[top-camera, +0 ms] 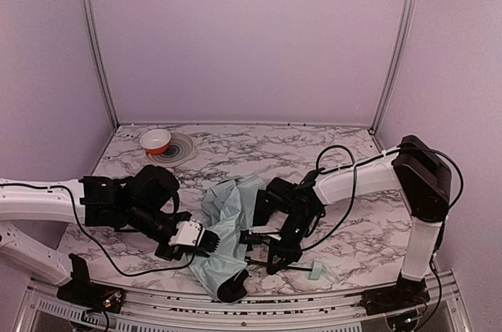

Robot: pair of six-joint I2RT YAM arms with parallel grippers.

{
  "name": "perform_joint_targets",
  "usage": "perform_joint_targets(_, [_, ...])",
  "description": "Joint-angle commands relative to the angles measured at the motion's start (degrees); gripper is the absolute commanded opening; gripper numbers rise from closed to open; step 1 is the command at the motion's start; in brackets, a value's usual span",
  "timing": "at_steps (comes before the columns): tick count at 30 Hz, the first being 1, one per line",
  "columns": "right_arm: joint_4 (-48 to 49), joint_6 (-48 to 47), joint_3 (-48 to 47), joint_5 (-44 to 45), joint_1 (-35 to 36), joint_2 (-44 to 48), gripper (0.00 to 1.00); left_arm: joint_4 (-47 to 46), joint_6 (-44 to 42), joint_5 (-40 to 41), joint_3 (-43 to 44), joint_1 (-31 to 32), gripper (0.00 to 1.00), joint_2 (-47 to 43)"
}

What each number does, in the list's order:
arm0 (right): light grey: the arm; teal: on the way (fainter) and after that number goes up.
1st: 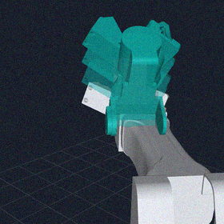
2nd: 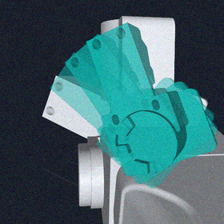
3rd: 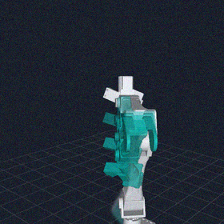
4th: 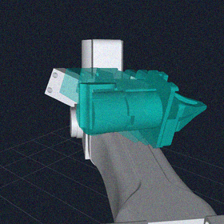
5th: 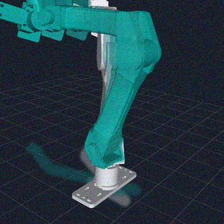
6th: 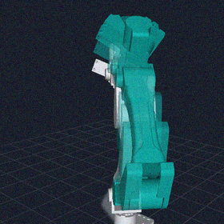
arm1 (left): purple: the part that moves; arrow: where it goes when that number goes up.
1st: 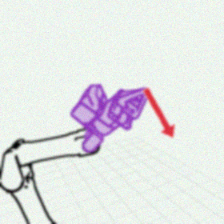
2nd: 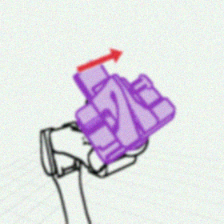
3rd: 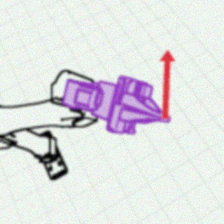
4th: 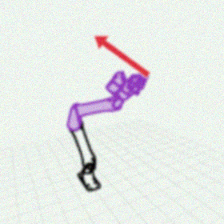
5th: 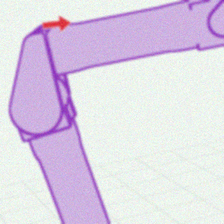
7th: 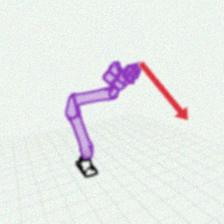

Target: Put away the umbrella

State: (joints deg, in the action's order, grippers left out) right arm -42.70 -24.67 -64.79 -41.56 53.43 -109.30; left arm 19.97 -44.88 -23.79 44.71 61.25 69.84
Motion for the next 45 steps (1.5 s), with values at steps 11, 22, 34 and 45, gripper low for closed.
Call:
perform_joint_targets(11, [5.26,-2.82,1.03,4.72,0.53,4.89,0.00,-23.62,26.27,-6.73,-0.76,-13.76,0.00,6.18])
perform_joint_targets(22, [13.27,2.23,2.89,8.35,-0.53,18.43,0.47,-21.94,22.79,-19.35,-5.89,-14.94,0.00,-0.75])
perform_joint_targets(34, [38.68,22.81,0.03,3.85,-7.30,16.86,0.49,-20.13,21.97,-18.14,-3.07,-14.11,0.00,0.82])
perform_joint_targets(45, [38.52,30.47,-9.45,-0.26,-8.86,-8.50,0.30,-25.19,29.86,-11.30,4.93,-15.14,0.00,6.68])
